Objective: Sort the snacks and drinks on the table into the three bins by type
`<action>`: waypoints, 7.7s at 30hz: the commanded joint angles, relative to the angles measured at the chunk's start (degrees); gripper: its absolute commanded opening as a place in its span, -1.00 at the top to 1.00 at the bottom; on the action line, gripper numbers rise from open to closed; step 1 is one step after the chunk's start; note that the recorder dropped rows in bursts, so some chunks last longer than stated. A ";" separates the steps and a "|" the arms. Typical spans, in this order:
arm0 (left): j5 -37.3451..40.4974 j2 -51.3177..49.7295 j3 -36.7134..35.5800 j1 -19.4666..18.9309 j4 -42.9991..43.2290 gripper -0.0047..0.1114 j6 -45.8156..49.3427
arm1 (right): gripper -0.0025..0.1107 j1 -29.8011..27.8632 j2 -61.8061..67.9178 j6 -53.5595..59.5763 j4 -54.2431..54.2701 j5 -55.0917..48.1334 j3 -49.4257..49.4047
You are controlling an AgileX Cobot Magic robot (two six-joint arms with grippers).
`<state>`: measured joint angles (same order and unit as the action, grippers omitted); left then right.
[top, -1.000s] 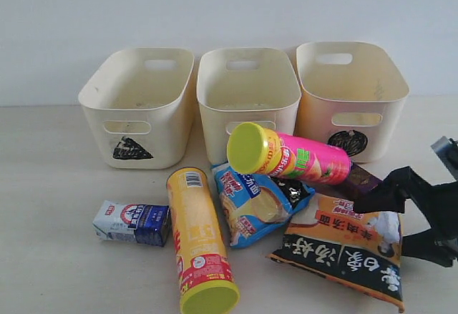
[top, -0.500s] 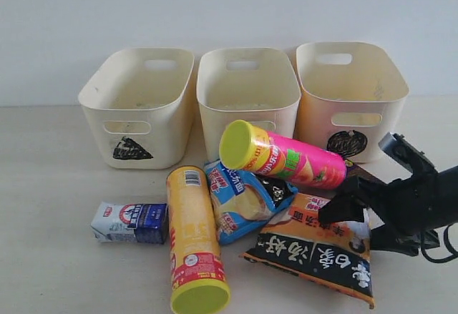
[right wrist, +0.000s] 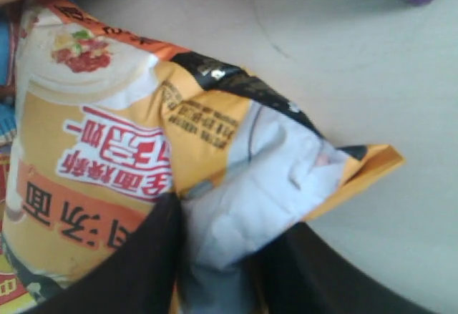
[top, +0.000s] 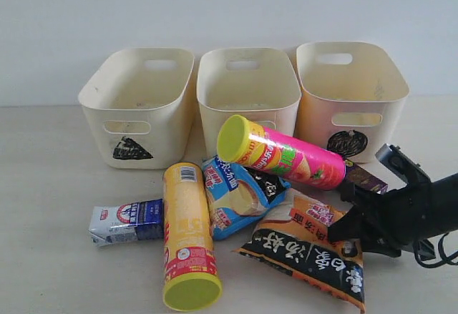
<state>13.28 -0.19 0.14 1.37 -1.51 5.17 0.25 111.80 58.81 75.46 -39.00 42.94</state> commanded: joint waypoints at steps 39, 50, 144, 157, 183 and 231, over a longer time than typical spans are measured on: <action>-0.40 0.19 -0.14 -0.19 -0.01 0.84 0.21 | 0.96 0.86 -40.29 -25.18 -41.47 -1.20 20.12; -0.40 0.19 -0.14 -0.19 -0.01 0.84 0.21 | 0.96 0.86 -28.08 -29.75 -46.71 4.11 41.51; -0.40 0.19 -0.14 -0.19 -0.01 0.84 0.21 | -0.81 30.64 -32.17 -44.31 -44.66 -10.53 9.76; -0.40 0.19 -0.14 -0.19 -0.01 0.84 0.21 | 0.86 36.31 -26.36 -71.70 -78.59 -1.85 12.97; -0.40 0.19 -0.14 -0.19 -0.01 0.84 0.21 | 0.96 6.90 -64.79 -93.02 -101.65 34.80 -22.19; -39.92 -0.53 15.77 -0.19 -7.19 0.84 -27.87 | 0.96 7.02 -107.16 -98.77 -100.01 43.76 -42.94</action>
<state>-32.82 0.00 10.25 1.37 -10.33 -23.03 7.49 4.69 -39.67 -24.66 4.64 0.28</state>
